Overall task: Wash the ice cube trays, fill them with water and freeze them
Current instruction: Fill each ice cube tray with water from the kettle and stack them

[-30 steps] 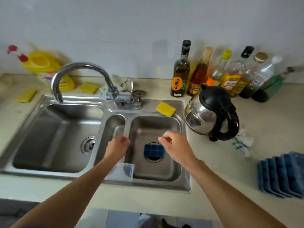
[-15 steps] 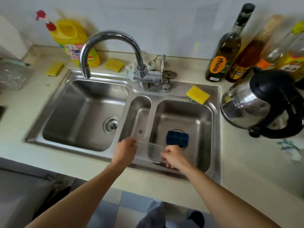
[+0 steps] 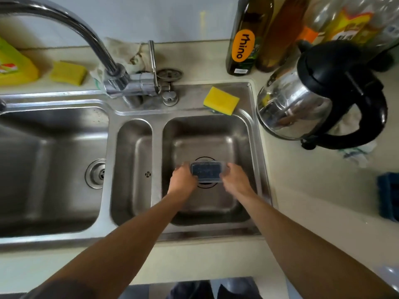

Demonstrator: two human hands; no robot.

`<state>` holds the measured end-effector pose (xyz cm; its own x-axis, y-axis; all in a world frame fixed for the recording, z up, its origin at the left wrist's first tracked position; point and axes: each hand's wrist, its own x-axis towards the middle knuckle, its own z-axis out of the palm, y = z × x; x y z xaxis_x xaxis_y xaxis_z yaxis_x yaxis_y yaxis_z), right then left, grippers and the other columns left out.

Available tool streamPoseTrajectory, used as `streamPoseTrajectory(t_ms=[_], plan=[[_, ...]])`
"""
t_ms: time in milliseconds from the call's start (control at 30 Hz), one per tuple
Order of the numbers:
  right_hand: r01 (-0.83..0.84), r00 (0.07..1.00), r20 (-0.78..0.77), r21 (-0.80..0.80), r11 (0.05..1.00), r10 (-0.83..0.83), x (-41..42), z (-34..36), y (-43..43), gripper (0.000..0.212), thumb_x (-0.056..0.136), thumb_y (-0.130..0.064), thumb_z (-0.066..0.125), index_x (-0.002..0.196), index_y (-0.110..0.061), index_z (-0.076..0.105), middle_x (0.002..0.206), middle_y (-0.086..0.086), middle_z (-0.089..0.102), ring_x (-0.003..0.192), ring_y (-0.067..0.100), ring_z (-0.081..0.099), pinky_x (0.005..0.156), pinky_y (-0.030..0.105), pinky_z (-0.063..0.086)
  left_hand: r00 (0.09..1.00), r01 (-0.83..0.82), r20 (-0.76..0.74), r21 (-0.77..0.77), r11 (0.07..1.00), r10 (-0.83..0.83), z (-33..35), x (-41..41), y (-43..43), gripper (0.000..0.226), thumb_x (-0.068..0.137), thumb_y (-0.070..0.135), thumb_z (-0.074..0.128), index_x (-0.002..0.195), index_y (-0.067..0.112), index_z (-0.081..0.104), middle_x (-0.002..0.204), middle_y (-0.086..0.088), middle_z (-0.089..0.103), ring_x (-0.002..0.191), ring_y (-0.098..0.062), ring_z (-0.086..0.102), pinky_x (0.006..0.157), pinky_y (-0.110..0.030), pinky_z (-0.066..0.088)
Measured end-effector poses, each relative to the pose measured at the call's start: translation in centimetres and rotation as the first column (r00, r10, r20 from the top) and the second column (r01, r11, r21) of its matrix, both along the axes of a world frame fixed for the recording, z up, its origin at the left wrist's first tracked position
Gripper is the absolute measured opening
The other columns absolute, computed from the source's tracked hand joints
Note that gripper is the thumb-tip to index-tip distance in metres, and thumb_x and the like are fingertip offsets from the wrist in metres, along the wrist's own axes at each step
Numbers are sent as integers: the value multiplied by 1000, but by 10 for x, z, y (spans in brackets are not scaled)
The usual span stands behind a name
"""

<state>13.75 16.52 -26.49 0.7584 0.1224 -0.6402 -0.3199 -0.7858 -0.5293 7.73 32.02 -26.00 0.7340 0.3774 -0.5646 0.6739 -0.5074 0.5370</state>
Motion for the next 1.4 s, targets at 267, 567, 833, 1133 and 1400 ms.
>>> streamPoseTrajectory(t_ms=[267, 567, 833, 1133, 1400], plan=[[-42, 999, 21, -60, 997, 43, 9, -35, 17, 25, 98, -9, 61, 121, -14, 65, 112, 5, 67, 96, 19, 62, 73, 27, 48, 994, -24, -110, -33, 999, 21, -42, 13, 6, 38, 94, 8, 57, 131, 18, 55, 102, 3, 56, 87, -13, 51, 76, -30, 43], [78, 997, -8, -100, 992, -79, 10, -50, 15, 15, 100, -14, 62, 114, -9, 64, 111, 9, 68, 94, 22, 63, 62, 23, 41, 976, -172, -145, -65, 983, 161, -57, 23, 10, 26, 99, 9, 54, 124, 15, 56, 102, 0, 54, 91, -16, 54, 63, -21, 42], [110, 990, -81, -49, 993, -113, 11, -52, 13, 15, 101, -12, 56, 97, -6, 68, 96, 17, 72, 88, 33, 71, 81, 51, 62, 958, -251, -166, -94, 963, 233, -60, 28, 12, 19, 98, 6, 57, 114, 11, 65, 108, -8, 66, 87, -17, 58, 68, -22, 45], [151, 987, -88, 222, 963, -135, -12, 17, -2, 19, 102, -11, 55, 88, -13, 67, 74, 7, 68, 52, 2, 61, 47, 15, 46, 924, -383, -58, -125, 915, 379, -17, 33, 11, 54, 101, 62, 36, 99, 13, 59, 93, -6, 61, 73, -15, 55, 69, -29, 40], [42, 995, 87, 137, 990, -54, -12, 97, -34, 42, 95, -55, 58, 97, -14, 67, 86, 6, 73, 72, 16, 70, 69, 37, 58, 978, -203, 54, 10, 979, 202, 66, 44, -12, 60, 104, 50, 35, 109, 1, 70, 116, -26, 67, 100, -39, 62, 81, -36, 44]])
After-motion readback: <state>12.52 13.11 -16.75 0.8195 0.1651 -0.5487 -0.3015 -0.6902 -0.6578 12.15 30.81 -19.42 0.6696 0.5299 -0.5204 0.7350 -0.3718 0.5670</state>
